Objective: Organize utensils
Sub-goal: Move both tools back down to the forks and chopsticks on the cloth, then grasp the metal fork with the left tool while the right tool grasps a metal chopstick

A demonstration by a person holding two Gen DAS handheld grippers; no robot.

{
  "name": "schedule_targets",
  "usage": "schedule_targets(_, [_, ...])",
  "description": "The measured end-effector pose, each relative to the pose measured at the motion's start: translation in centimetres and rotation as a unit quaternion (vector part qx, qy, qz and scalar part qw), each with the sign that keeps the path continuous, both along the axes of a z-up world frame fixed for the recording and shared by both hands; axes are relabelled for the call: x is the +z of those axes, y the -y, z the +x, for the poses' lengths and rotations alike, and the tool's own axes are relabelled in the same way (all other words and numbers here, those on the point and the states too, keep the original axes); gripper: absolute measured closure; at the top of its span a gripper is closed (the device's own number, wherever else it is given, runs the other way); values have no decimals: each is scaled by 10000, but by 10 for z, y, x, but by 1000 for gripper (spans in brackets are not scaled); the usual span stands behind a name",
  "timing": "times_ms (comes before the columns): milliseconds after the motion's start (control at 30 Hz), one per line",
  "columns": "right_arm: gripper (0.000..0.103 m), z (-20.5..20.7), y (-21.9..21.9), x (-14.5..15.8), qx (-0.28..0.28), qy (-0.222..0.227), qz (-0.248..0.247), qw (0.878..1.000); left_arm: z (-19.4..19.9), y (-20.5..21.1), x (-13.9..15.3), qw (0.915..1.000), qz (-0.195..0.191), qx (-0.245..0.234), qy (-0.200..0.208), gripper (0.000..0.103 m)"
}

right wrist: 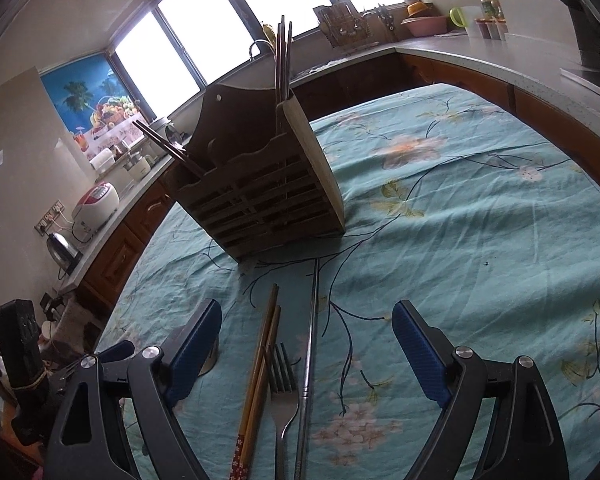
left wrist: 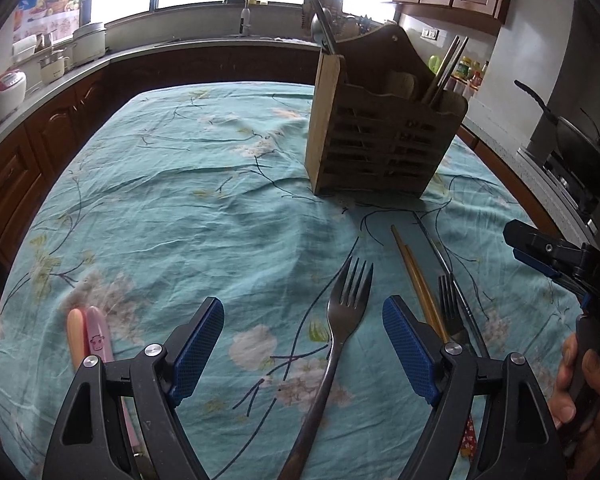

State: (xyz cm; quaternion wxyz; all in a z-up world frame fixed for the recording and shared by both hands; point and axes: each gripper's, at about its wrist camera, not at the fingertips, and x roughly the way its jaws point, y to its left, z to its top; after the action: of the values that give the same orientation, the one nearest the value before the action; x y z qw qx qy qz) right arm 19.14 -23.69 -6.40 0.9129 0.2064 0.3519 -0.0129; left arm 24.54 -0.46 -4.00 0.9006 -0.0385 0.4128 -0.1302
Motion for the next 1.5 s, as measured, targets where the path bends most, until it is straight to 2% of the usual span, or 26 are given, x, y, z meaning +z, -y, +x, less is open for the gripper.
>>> schedule_targets(200, [18,12,-4,-6,101,-207,-212,9995,12,11,-8,9997,116,-169,-93,22])
schedule_targets(400, [37,29,-7,-18,204,-529,-403,9976,24,21,-15,9992,149,-330,-167,24])
schedule_targets(500, [42,39,-13,-23,333,-674,-556,9956,32,25,-19,9989,175,-383,-204,29])
schedule_targets(567, [51,47,-17,-27,429,-782,-652,9939,37,29,-23,9987,195,-408,-238,33])
schedule_targets(733, [65,66,-24,-35,585,-954,-860,9900,52,33,-34,9975,54,-537,-462,37])
schedule_targets(800, [72,75,-25,-39,625,-1033,-952,9881,56,36,-35,9976,125,-553,-409,38])
schedule_targets(833, [76,80,-26,-41,645,-1091,-1007,9868,58,38,-35,9975,191,-562,-387,41])
schedule_targets(1000, [82,92,-31,-45,736,-1164,-1324,9816,61,48,-38,9970,413,-605,-257,62])
schedule_targets(1067, [90,92,-33,-46,739,-1160,-1495,9791,60,52,-38,9965,517,-622,-210,76])
schedule_targets(1133, [96,90,-32,-47,693,-1130,-1563,9788,60,54,-39,9962,560,-640,-205,77])
schedule_targets(1233, [98,86,-26,-47,620,-1061,-1345,9833,60,54,-38,9959,579,-664,-194,77])
schedule_targets(1367, [99,80,-18,-43,621,-968,-1035,9880,58,43,-31,9973,326,-609,-253,77])
schedule_targets(1500, [99,67,-14,-29,638,-794,-945,9903,51,27,-16,9985,117,-508,-154,77])
